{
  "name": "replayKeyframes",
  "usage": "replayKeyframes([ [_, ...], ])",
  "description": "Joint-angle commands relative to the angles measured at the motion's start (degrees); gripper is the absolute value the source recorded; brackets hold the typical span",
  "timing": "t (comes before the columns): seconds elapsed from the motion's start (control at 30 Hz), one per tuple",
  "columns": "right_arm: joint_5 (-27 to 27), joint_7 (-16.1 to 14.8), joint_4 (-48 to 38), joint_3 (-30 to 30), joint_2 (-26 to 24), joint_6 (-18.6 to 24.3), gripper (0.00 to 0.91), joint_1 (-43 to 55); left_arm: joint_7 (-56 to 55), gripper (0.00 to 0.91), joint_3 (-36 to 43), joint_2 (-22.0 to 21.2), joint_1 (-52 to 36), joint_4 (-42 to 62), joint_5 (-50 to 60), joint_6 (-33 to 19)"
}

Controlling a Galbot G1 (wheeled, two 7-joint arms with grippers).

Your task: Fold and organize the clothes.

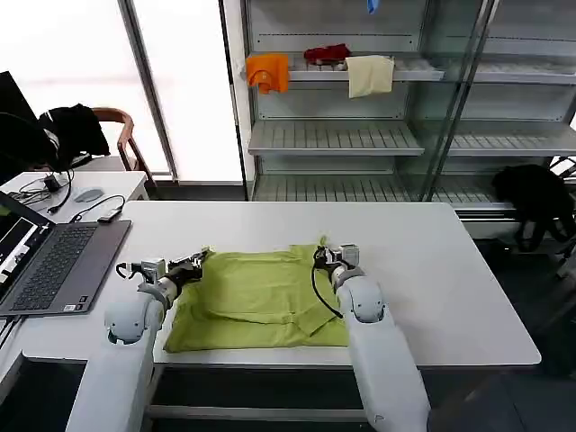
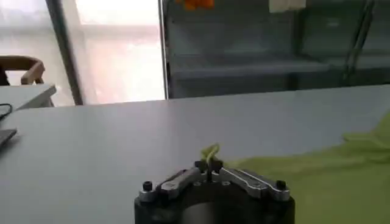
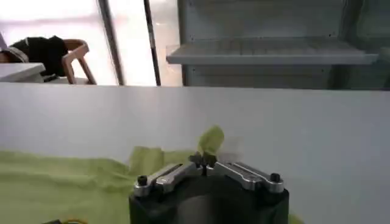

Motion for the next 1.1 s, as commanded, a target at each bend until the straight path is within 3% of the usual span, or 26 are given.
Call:
replayKeyframes([
  [0.03, 3.0, 0.9, 12.3, -0.4, -2.9, 0.2, 0.0, -7.0, 1.4, 0.01, -1.8, 0.7, 6.5, -8.9, -3.5, -0.1],
  [0.57, -0.7, -1.8, 25.0, 1.5, -3.8, 0.4, 0.0, -23.4, 3.7, 0.01, -5.1, 1.8, 16.5, -15.6, -5.1, -0.2],
  [1.1, -3.1, -1.7, 27.1, 2.4, -3.6, 0.4, 0.0, -27.2, 4.0, 0.01, -6.3, 1.8, 19.4, -17.8, -4.5, -0.2],
])
